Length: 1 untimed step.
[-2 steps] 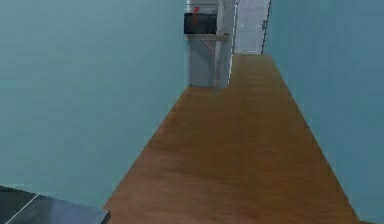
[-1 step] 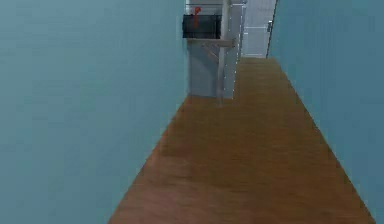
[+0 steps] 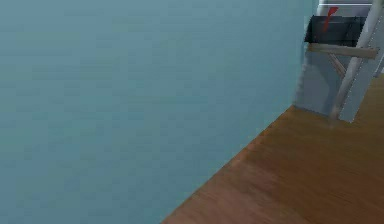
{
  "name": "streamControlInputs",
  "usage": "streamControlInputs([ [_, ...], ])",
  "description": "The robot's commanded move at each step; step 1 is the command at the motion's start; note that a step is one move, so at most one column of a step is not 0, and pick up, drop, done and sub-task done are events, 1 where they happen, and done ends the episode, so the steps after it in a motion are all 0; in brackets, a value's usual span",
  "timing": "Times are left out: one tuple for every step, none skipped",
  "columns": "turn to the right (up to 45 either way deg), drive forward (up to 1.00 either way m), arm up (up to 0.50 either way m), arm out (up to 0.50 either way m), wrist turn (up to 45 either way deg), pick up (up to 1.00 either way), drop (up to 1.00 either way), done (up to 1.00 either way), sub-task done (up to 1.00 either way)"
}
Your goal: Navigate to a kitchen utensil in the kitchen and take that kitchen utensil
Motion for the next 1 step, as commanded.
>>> streamControlInputs([
  [0.0,0.15,0.0,0.0,0.0,0.0,0.0,0.0,0.0],
])
